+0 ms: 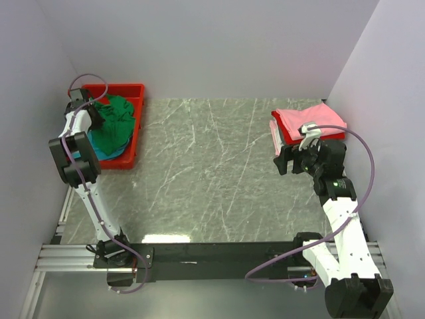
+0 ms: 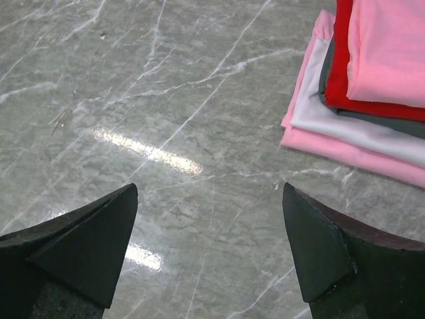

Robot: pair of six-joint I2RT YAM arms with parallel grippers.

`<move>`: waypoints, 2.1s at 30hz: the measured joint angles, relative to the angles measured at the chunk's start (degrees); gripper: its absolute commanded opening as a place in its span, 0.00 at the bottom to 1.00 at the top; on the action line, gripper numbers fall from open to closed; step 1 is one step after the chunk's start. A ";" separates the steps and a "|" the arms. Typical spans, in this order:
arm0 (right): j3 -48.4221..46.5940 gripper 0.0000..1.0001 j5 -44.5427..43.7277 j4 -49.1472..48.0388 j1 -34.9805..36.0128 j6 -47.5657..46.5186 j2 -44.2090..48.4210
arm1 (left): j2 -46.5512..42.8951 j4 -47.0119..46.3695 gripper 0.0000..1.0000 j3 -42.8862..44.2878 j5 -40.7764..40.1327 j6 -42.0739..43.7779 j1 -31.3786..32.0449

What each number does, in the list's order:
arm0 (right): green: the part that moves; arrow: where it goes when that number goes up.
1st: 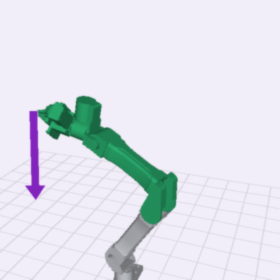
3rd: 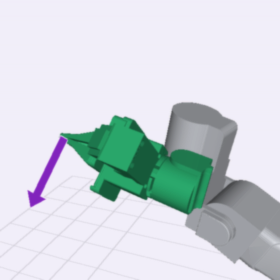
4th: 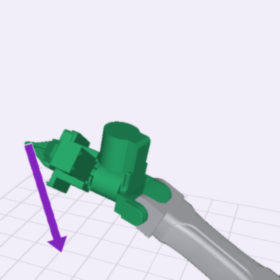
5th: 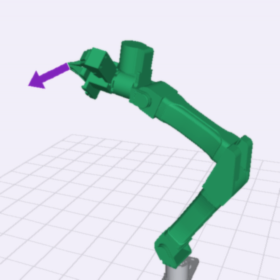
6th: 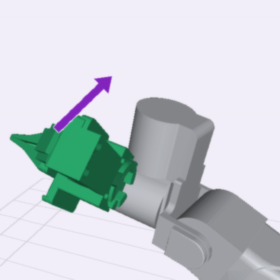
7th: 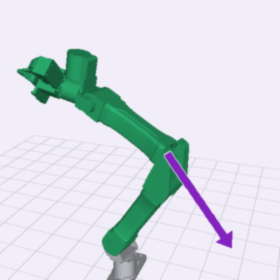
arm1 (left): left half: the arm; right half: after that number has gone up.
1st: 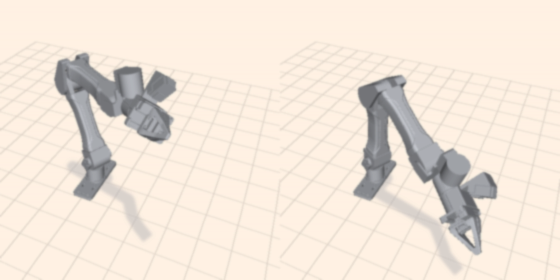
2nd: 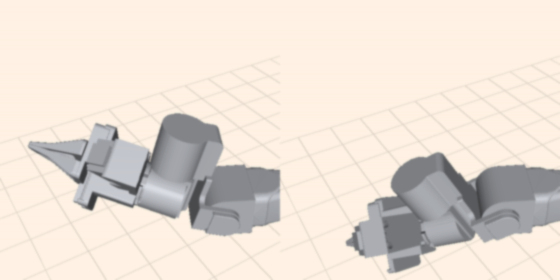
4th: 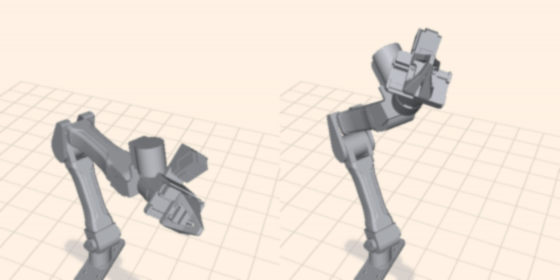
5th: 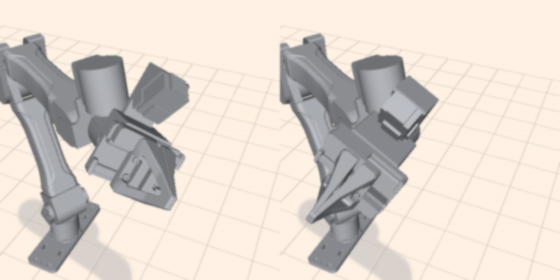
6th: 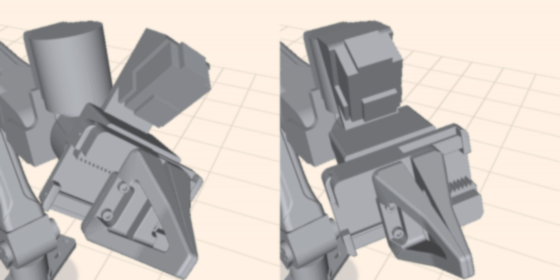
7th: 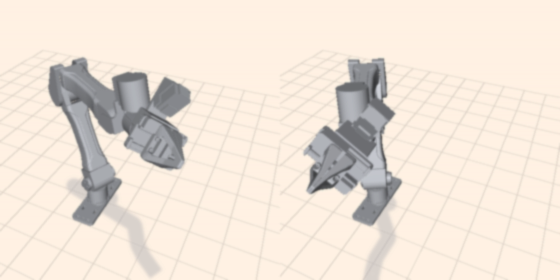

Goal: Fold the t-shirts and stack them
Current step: Grab the tshirt from the pile, then move the tshirt to the center of the board

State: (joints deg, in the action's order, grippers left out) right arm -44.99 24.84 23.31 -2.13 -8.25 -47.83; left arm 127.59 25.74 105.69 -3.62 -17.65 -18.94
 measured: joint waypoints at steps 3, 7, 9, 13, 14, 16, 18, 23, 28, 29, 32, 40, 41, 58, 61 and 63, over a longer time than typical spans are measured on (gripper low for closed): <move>0.00 0.96 -0.13 0.00 0.00 -0.15 0.02 | -0.28 -0.17 0.00 0.00 0.81 0.37 -0.04; 0.00 0.96 -0.20 0.00 0.00 -0.20 0.04 | -4.26 -1.77 0.00 -2.62 2.95 -0.15 -0.04; 0.00 0.96 -0.20 0.00 0.00 -0.17 0.11 | -8.68 -3.10 0.00 -5.42 4.15 -0.85 0.04; 0.00 0.96 -0.15 -0.02 0.00 -0.17 0.17 | -20.46 -5.40 0.00 -10.16 5.35 -2.67 0.70; 0.00 0.96 -0.15 -0.02 0.00 -0.20 0.17 | -23.08 -5.88 0.00 -10.25 5.44 -3.06 0.87; 0.00 0.96 -0.15 -0.02 0.00 -0.17 0.31 | -28.85 -7.80 0.00 -10.27 5.88 -4.31 1.44; 0.00 0.96 -0.15 -0.02 0.00 -0.17 0.46 | -33.29 -8.48 0.00 -9.66 6.75 -5.46 2.05; 0.00 0.96 -0.15 -0.02 0.00 -0.17 0.52 | -38.29 -7.87 0.00 0.37 8.96 -7.80 6.97; 0.00 0.96 -0.20 -0.02 0.00 -0.20 0.52 | -40.17 -7.67 0.01 10.29 11.02 -9.53 15.23; 0.00 0.96 -0.22 -0.02 0.00 -0.20 0.52 | -40.83 -8.00 0.00 11.61 11.78 -10.08 16.79; 0.00 0.97 -0.44 -0.04 0.00 -0.24 0.52 | -42.27 -9.01 0.01 14.60 13.79 -11.82 19.65; 0.00 0.97 -1.55 -0.04 0.00 -0.42 0.44 | -43.50 -12.46 0.01 19.89 18.38 -16.22 28.79; 0.00 0.97 -1.66 -0.04 0.00 -0.44 0.39 | -43.25 -12.72 0.01 20.70 19.04 -16.74 29.90; 0.02 0.97 -3.19 -0.07 0.00 -0.68 0.00 | -37.29 -20.31 0.01 22.69 21.90 -20.33 50.71; 0.00 0.97 -3.43 -0.09 0.00 -0.72 0.02 | -37.83 -21.46 0.01 16.15 21.49 -20.11 52.41; 0.02 0.97 -3.52 -0.09 0.00 -0.83 0.02 | -38.47 -22.08 0.00 10.14 20.74 -20.04 52.81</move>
State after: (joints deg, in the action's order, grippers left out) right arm -44.97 21.32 23.22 -2.13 -9.08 -47.81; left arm 89.12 3.66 115.83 17.12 -37.69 33.87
